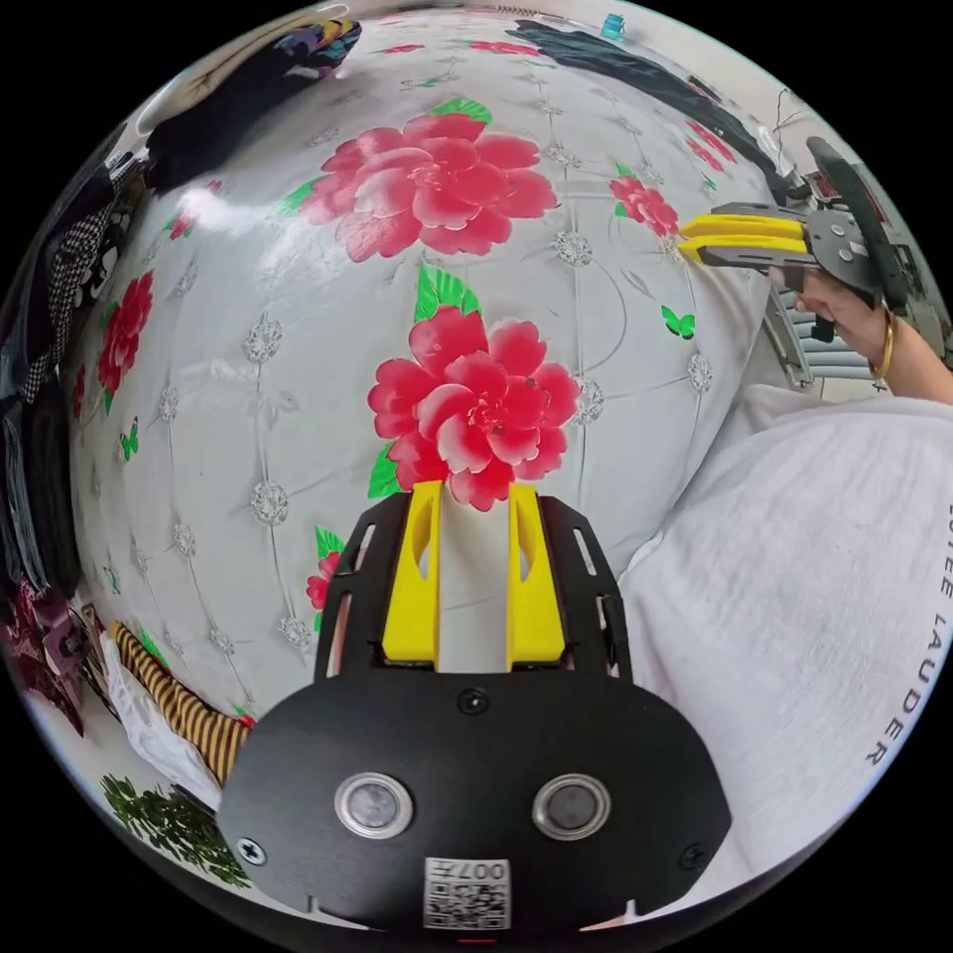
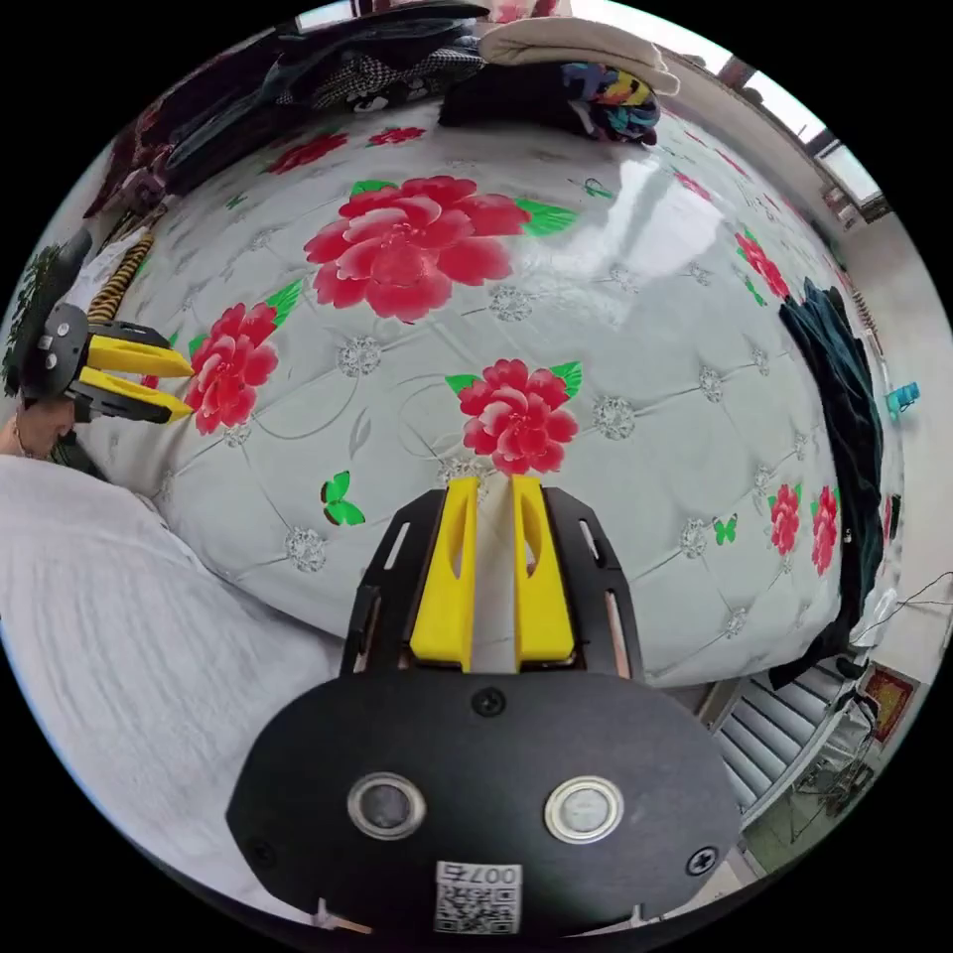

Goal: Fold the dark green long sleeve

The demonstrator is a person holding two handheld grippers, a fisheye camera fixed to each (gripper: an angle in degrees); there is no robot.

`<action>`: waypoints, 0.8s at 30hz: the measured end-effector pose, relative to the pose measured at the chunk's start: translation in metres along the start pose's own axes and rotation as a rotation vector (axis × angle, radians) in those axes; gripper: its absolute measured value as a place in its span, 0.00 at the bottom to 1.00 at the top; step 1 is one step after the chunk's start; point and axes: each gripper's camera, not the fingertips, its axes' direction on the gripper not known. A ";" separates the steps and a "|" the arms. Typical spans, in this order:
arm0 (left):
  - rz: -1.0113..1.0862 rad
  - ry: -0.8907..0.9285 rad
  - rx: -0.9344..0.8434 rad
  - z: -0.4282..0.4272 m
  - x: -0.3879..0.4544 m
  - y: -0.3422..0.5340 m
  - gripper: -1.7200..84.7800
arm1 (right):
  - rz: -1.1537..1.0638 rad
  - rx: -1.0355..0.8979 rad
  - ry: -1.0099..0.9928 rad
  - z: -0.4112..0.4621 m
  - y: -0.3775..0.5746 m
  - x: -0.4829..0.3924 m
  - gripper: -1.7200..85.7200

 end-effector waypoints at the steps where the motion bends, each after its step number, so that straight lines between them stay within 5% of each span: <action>1: -0.029 0.010 -0.010 -0.004 0.001 -0.006 0.13 | 0.056 0.057 -0.098 -0.004 0.012 0.020 0.08; 4: -0.044 -0.019 -0.025 -0.013 0.013 -0.018 0.12 | 0.252 0.162 -0.287 -0.012 0.040 0.090 0.09; 14: -0.507 0.015 -0.319 -0.027 0.027 -0.081 0.09 | 0.702 0.495 0.068 -0.104 0.129 0.429 0.13; 24: -0.651 -0.237 -0.361 -0.033 0.145 -0.112 0.01 | 0.715 0.231 0.114 -0.068 0.069 0.585 0.14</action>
